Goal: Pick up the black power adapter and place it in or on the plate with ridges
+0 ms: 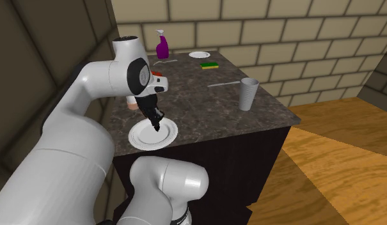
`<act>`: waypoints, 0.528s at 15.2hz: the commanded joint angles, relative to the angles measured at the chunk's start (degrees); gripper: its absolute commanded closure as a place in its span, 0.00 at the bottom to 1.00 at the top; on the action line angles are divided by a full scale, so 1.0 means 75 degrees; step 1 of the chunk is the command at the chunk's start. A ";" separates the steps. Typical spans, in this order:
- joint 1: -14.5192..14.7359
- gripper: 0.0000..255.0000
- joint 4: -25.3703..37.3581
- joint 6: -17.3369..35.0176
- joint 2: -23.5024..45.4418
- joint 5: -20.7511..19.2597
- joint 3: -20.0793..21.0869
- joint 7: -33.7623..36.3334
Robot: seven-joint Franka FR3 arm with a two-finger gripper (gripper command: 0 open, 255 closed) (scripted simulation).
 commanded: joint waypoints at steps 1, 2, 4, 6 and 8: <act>0.0312 1.00 -0.0090 0.0036 -0.0740 0.0035 0.0085 0.0016; 0.0314 1.00 -0.0090 0.0036 -0.0739 0.0034 0.0084 0.0017; 0.0295 0.00 -0.0083 0.0047 -0.0716 0.0007 0.0060 -0.0008; 0.0350 0.00 -0.0070 -0.0118 -0.0862 0.0004 0.0033 0.0036; 0.0311 0.00 -0.0090 0.0035 -0.0740 0.0036 0.0085 0.0015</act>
